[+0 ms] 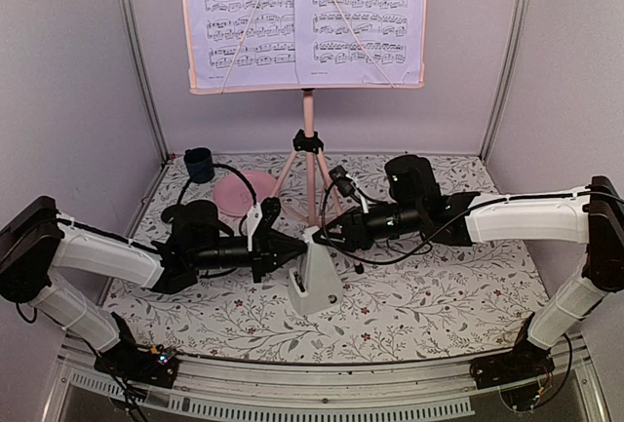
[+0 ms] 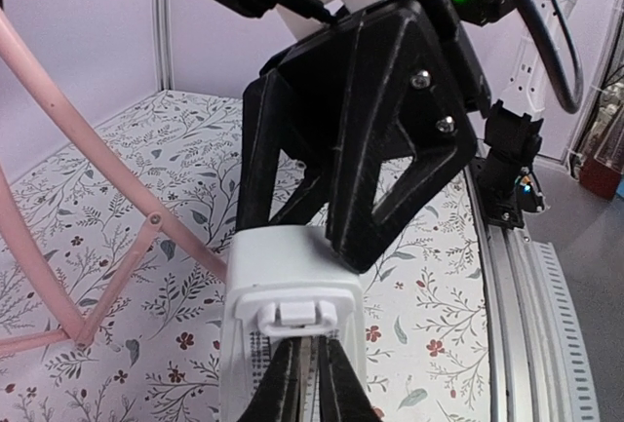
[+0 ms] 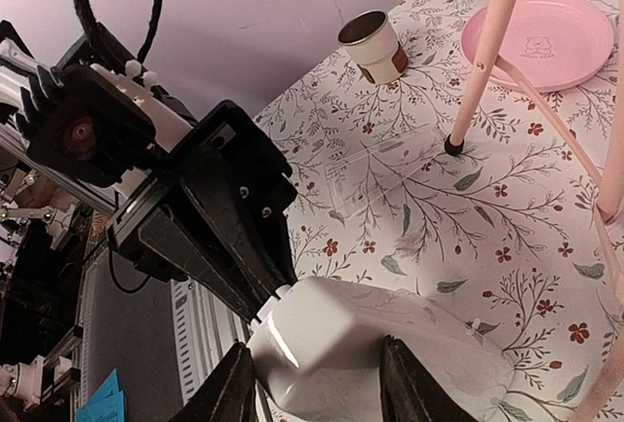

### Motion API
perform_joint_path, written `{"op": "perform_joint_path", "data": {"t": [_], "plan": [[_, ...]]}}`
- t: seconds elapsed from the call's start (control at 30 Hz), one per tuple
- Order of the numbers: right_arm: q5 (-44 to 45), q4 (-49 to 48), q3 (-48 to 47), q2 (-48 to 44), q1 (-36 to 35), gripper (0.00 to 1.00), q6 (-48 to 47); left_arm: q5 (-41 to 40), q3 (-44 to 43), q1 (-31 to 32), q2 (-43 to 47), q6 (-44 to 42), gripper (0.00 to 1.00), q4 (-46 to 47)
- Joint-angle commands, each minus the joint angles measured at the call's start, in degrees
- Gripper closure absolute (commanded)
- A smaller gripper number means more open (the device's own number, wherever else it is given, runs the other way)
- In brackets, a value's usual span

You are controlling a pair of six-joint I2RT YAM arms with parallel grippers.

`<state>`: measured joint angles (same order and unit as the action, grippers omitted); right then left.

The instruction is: Set up the instrument practice props

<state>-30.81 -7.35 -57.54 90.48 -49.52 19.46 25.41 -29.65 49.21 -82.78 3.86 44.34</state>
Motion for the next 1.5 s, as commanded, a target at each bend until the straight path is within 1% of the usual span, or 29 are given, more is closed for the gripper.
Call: {"op": "perform_joint_path", "data": {"t": [0.0, 0.3, 0.47, 0.53, 0.7, 0.77, 0.9, 1.17, 1.33, 1.47], "plan": [[1.14, 0.58, -1.0, 0.78, -0.14, 0.58, -0.43, 2.7, -2.11, 1.43, -1.19, -0.77, 0.91, 0.77], [1.58, 0.86, -0.99, 0.8, -0.16, 0.59, -0.39, 3.0, -0.78, 2.32, 0.25, -1.83, 0.94, 0.44], [1.32, 0.89, -1.0, 0.86, -0.17, 0.59, -0.56, 1.26, 1.88, 2.37, 2.63, -1.62, 0.93, 0.82], [1.19, 0.93, -0.92, 0.86, -0.19, 0.59, -0.57, 0.09, 2.83, 2.33, 3.77, -1.74, 0.89, 0.69], [1.13, 0.82, -0.91, 1.01, -0.17, 0.59, -0.72, -0.87, 3.42, 2.38, 5.35, -2.84, 0.75, -0.7], [1.17, 0.77, -0.99, 1.02, -0.17, 0.59, -0.77, -1.0, 3.24, 2.67, 5.47, -3.34, 0.71, -0.73], [1.34, 0.81, -0.95, 1.02, -0.15, 0.59, -0.7, -1.11, 2.47, 3.65, 5.02, -4.45, 0.7, -1.23], [1.96, 0.85, -0.72, 0.84, -0.14, 0.59, -0.41, -1.69, 1.23, 8.63, 5.22, -7.86, 0.58, -5.11], [1.65, 0.72, -0.74, 0.86, -0.16, 0.59, -0.47, -3.98, 0.9, 11.85, 3.01, -9.27, 0.56, -7.07], [1.87, 0.74, -0.55, 0.59, -0.21, 0.59, -0.52, -7.35, -0.5, 15.02, 0.35, -11.69, 0.55, -8.2]]}}
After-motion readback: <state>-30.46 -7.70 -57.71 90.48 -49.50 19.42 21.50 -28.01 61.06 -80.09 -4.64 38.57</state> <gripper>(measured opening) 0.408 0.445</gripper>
